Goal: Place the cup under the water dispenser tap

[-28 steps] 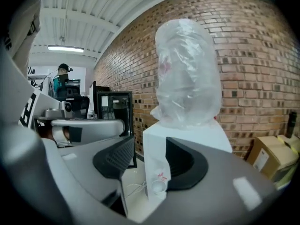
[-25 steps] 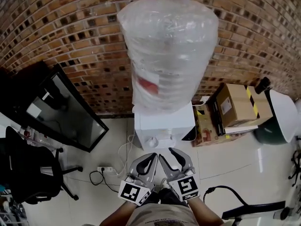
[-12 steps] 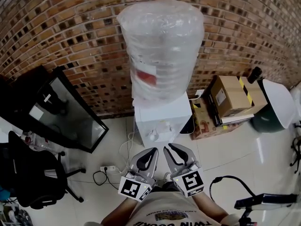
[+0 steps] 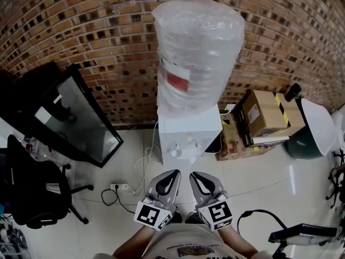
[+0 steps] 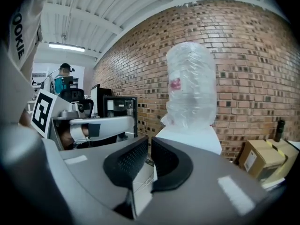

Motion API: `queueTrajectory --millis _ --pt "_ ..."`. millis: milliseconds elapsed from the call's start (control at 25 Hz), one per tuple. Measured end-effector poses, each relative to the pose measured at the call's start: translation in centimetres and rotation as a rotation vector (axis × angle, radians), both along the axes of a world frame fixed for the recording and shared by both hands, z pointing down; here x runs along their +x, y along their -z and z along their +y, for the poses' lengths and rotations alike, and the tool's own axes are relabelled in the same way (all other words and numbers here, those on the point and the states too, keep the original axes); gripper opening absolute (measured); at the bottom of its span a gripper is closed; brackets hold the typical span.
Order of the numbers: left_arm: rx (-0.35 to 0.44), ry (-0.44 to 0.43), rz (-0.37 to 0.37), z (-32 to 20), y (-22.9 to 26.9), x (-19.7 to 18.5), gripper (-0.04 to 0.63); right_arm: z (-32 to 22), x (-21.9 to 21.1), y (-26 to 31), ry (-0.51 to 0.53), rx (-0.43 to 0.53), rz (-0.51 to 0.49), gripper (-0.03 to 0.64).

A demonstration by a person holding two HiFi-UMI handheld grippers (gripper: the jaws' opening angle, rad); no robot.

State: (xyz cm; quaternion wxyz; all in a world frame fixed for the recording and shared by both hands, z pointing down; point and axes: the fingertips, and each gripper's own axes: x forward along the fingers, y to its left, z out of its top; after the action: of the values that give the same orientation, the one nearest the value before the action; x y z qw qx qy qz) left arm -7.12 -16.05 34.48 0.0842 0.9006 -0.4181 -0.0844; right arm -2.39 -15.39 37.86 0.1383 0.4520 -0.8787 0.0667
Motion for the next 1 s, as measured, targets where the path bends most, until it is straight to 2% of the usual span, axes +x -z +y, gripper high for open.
queueTrajectory --millis 360,600,1000 --pt "-0.017 0.055 -0.021 3.3 -0.7 0.0 -0.017 3.0 0.1 -0.1 0.048 0.002 -0.023 0.026" --pt "-0.007 0.039 -0.039 7.0 -0.6 3.0 -0.017 7.3 3.5 -0.5 0.017 -0.015 -0.021 0.026" --pt "0.019 0.034 -0.066 16.8 -0.5 8.1 -0.017 17.1 7.6 -0.6 0.028 0.048 -0.077 0.026"
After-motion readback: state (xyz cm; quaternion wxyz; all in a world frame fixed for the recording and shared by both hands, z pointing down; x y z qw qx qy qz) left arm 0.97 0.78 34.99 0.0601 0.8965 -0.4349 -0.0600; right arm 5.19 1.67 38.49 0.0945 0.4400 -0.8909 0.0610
